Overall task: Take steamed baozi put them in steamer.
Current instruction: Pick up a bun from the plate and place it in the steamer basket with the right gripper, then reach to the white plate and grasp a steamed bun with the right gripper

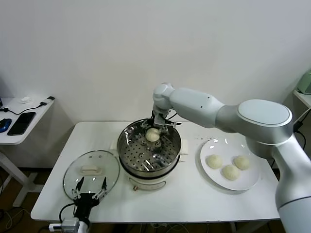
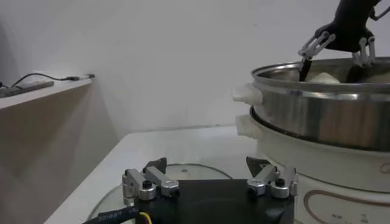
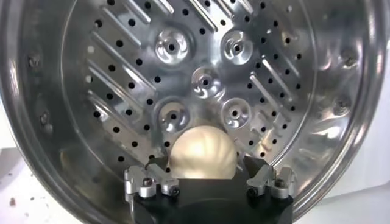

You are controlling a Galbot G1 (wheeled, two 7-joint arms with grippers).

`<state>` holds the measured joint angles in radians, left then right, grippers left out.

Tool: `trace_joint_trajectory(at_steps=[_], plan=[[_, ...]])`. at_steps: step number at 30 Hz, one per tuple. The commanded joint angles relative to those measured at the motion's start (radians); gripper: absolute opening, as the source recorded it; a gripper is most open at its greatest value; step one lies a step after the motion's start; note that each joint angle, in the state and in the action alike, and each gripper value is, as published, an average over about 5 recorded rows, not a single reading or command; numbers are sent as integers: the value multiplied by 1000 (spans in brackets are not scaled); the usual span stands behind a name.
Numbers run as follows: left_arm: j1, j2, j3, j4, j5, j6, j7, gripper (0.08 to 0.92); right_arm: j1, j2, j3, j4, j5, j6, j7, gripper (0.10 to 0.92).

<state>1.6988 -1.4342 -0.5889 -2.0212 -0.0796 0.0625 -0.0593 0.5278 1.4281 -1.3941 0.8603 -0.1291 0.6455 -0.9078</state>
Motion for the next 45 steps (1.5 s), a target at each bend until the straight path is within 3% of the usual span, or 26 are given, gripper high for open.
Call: trace_joint_trajectory(at_steps=[1,6,12,16,25,34,45], plan=[[1,-1,1,-1,1,1,0,823,118,-46,-42,72,210,4,-78,823],[8,-6,9,-8,11,1,5,823,337,-138,-220,168,583,-51,-202,823],[10,-8,10,-14,11,1,6,823,539,-404,-445,339,823,-430,-185,823],[5,-4,6,-15,7,1,6,823,581,-582,-570,466,812,-660,-117,823],[-1,-1,0,-3,1,0,6,823,370,-754,-580,609,805,-895,7,823],[10,-7,-8,-1,4,-5,1,823,22,-697,-325,430,710,-941,49,823],[6,-6,-14,22,6,-13,-2,823,-153,-597,-157,230,610,-935,71,823]])
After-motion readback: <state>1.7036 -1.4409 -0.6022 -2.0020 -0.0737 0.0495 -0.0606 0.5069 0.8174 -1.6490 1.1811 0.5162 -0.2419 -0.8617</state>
